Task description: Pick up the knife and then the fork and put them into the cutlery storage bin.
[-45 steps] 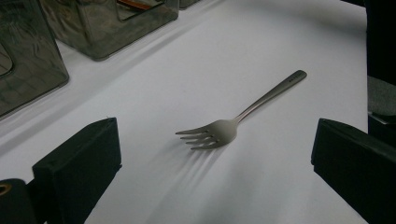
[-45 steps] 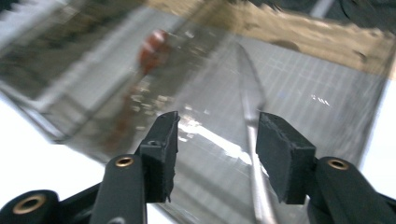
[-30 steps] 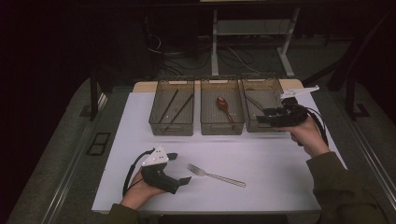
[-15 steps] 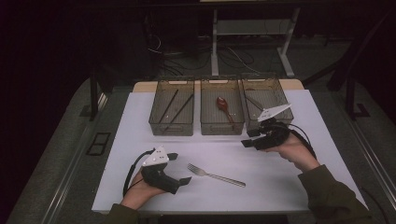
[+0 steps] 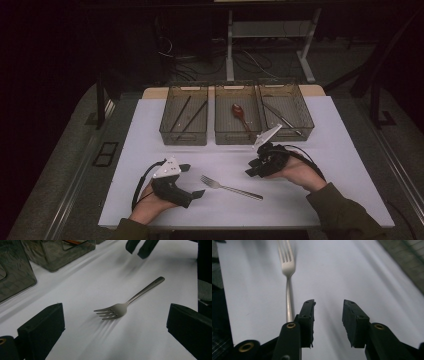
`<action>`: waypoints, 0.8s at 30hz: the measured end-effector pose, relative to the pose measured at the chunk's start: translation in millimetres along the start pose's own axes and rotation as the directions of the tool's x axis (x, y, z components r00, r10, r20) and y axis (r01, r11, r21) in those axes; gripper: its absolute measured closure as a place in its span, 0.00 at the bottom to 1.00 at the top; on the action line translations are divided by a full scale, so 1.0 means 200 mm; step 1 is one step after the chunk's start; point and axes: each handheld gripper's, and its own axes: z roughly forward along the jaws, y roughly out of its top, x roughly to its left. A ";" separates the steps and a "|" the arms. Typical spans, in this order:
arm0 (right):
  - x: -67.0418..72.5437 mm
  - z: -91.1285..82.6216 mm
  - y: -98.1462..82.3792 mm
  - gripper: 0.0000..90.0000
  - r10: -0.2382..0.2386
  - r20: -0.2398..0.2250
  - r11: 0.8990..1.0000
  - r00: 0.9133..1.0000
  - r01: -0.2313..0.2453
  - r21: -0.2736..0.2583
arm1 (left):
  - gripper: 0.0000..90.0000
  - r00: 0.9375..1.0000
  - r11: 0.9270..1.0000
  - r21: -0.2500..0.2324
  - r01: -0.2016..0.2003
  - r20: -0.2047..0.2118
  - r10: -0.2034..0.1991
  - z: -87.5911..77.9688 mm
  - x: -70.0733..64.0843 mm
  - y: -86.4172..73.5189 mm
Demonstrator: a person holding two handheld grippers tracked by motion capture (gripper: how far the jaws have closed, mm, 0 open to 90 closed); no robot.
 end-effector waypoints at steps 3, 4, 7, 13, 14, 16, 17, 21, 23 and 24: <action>0.05 0.05 0.02 0.70 -0.024 -0.020 0.999 1.000 0.025 0.038 | 0.01 1.000 1.000 0.000 0.002 0.000 -0.002 0.00 0.00 0.00; 0.06 0.06 0.03 0.70 -0.039 -0.028 0.998 0.999 0.041 0.053 | 0.01 1.000 1.000 0.000 0.001 0.000 -0.001 0.00 0.00 0.00; 0.09 0.11 0.06 0.71 -0.085 -0.030 0.991 0.996 0.088 0.100 | 0.01 1.000 1.000 0.002 0.001 0.002 -0.001 0.00 0.00 0.00; 0.15 0.18 0.11 0.74 -0.122 -0.057 0.975 0.991 0.130 0.181 | 0.01 1.000 1.000 0.000 0.000 0.000 0.000 0.00 0.00 0.00; 0.16 0.19 0.12 0.74 -0.127 -0.061 0.972 0.990 0.136 0.191 | 0.01 1.000 1.000 0.001 0.000 0.001 0.000 0.00 0.00 0.00; 0.18 0.20 0.14 0.75 -0.135 -0.066 0.966 0.989 0.146 0.215 | 0.01 1.000 1.000 0.001 -0.002 0.003 0.002 0.00 0.00 0.00; 0.19 0.21 0.15 0.75 -0.138 -0.072 0.962 0.988 0.151 0.228 | 0.01 1.000 1.000 0.002 -0.003 0.003 0.003 0.00 0.00 0.00; 0.22 0.25 0.18 0.77 -0.147 -0.075 0.942 0.986 0.163 0.293 | 0.01 1.000 1.000 0.000 -0.002 0.000 0.002 0.00 0.00 0.00; 0.23 0.27 0.19 0.79 -0.160 -0.076 0.931 0.984 0.176 0.319 | 0.01 1.000 1.000 -0.001 -0.002 0.000 0.002 0.00 0.00 0.00; 0.24 0.28 0.20 0.80 -0.163 -0.078 0.926 0.984 0.180 0.331 | 0.01 1.000 1.000 -0.001 -0.002 0.000 0.002 0.00 0.00 0.00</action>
